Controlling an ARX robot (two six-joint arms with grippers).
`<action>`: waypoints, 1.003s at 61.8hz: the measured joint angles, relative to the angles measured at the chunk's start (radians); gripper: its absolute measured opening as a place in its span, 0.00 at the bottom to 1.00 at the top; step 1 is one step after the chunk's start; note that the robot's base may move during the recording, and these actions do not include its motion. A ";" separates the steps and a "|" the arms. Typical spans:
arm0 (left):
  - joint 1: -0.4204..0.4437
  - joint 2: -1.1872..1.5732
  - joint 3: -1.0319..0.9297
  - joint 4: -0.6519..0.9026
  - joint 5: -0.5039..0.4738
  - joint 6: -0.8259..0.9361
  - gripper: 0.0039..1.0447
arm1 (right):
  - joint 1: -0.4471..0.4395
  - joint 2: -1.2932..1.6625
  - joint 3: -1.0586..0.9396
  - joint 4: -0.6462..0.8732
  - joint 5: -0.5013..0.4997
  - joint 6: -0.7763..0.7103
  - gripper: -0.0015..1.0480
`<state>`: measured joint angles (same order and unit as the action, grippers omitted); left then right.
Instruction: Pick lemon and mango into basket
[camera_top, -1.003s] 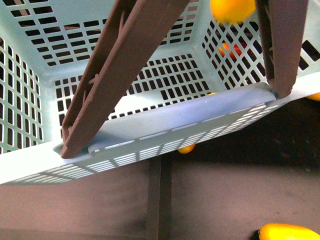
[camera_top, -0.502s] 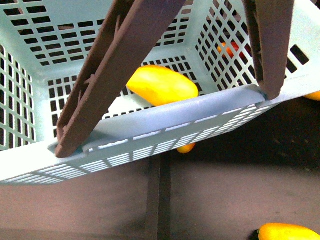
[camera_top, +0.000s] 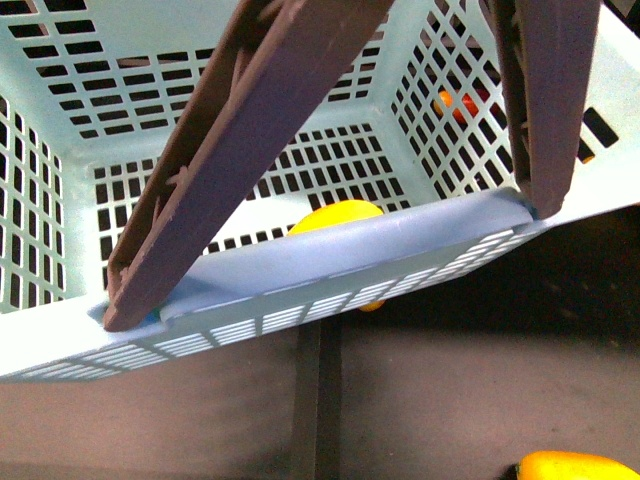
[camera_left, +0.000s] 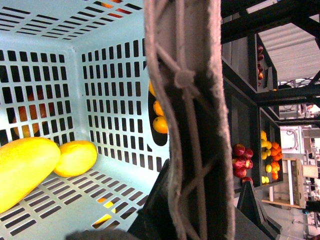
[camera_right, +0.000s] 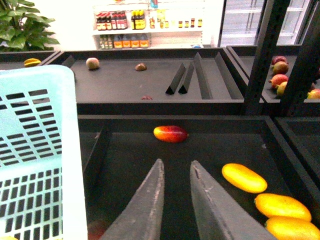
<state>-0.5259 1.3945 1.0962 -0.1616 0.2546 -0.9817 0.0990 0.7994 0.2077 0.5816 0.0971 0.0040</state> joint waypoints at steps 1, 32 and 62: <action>0.000 0.000 0.000 0.000 0.000 0.000 0.04 | -0.002 -0.005 -0.005 0.000 -0.002 0.002 0.02; 0.000 0.000 0.000 0.000 0.002 0.000 0.04 | -0.096 -0.242 -0.138 -0.103 -0.095 0.000 0.02; 0.000 0.000 0.000 0.000 0.000 0.001 0.04 | -0.096 -0.426 -0.190 -0.210 -0.095 -0.001 0.02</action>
<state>-0.5259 1.3945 1.0962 -0.1616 0.2550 -0.9806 0.0032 0.3729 0.0174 0.3717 0.0017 0.0032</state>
